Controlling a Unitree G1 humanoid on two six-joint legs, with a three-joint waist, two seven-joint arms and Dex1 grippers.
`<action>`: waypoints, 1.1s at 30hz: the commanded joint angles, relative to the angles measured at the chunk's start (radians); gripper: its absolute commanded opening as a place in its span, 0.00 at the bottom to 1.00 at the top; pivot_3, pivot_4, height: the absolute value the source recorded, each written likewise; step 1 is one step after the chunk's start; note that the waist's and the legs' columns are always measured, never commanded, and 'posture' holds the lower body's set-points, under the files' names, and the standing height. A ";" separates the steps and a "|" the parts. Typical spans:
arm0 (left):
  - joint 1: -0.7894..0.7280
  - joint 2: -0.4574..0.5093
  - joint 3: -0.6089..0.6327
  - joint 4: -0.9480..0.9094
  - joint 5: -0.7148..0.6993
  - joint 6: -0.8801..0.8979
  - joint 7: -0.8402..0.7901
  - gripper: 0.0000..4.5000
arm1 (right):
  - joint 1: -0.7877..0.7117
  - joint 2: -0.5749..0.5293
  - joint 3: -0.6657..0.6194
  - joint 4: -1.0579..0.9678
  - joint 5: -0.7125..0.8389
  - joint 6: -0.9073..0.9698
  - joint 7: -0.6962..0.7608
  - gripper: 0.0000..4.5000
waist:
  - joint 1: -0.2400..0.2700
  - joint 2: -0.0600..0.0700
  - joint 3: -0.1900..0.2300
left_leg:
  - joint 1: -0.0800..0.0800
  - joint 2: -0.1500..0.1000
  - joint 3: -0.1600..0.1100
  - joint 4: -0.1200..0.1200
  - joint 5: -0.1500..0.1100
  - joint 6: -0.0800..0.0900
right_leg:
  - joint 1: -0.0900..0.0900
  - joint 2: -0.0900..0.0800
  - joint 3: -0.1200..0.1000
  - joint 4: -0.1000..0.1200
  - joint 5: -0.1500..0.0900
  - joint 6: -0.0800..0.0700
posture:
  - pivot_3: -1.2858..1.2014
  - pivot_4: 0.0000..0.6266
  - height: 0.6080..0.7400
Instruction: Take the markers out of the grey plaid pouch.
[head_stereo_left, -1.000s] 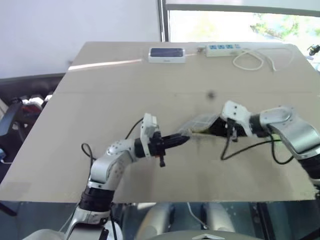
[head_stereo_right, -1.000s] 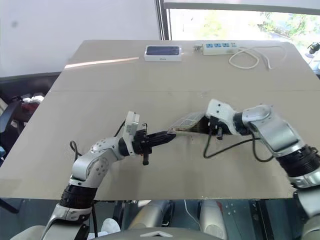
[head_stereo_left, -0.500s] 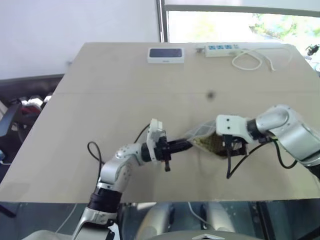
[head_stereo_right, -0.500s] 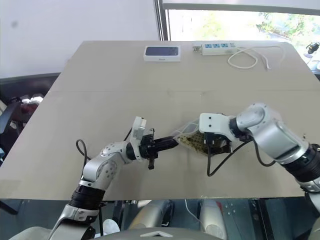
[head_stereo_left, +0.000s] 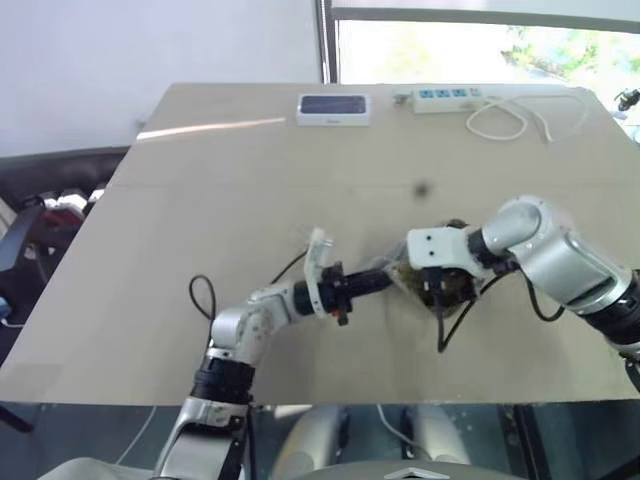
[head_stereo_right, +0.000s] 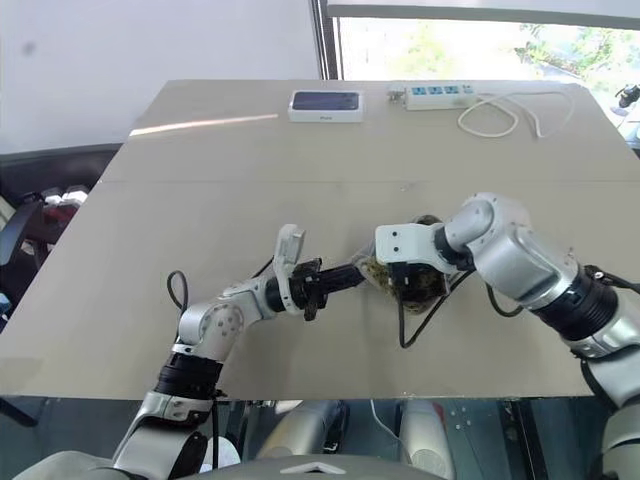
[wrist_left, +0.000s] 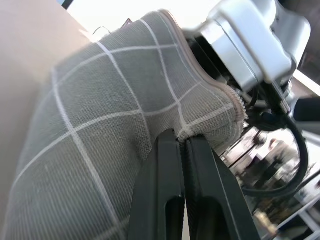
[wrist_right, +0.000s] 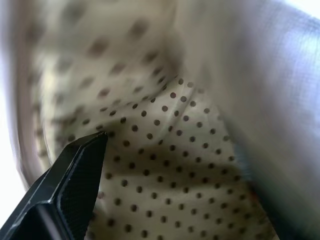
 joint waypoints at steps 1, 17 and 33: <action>0.005 0.016 -0.008 -0.043 -0.033 0.066 0.004 0.00 | -0.054 -0.029 -0.050 -0.045 0.021 0.022 0.051 0.99 | -0.002 0.000 0.000 | 0.000 0.000 0.000 0.000 0.000 0.000 | 0.000 0.000 0.000 0.000 0.000 0.000 | 0.52 0.24 0.98; -0.028 0.046 -0.009 0.003 -0.098 0.273 -0.001 0.00 | -0.077 -0.041 0.018 0.061 0.058 -0.040 0.226 0.99 | -0.001 0.000 0.000 | 0.000 0.000 0.000 0.000 0.000 0.000 | 0.000 0.000 0.001 0.001 0.000 0.000 | 0.52 0.24 0.98; -0.045 0.060 -0.028 0.046 -0.050 0.235 -0.025 0.00 | -0.025 0.241 0.086 0.383 -0.045 -0.313 0.108 0.99 | -0.023 -0.001 0.000 | 0.001 0.000 0.000 0.001 0.000 0.000 | 0.000 0.000 0.000 0.001 0.000 0.000 | 0.52 0.24 0.98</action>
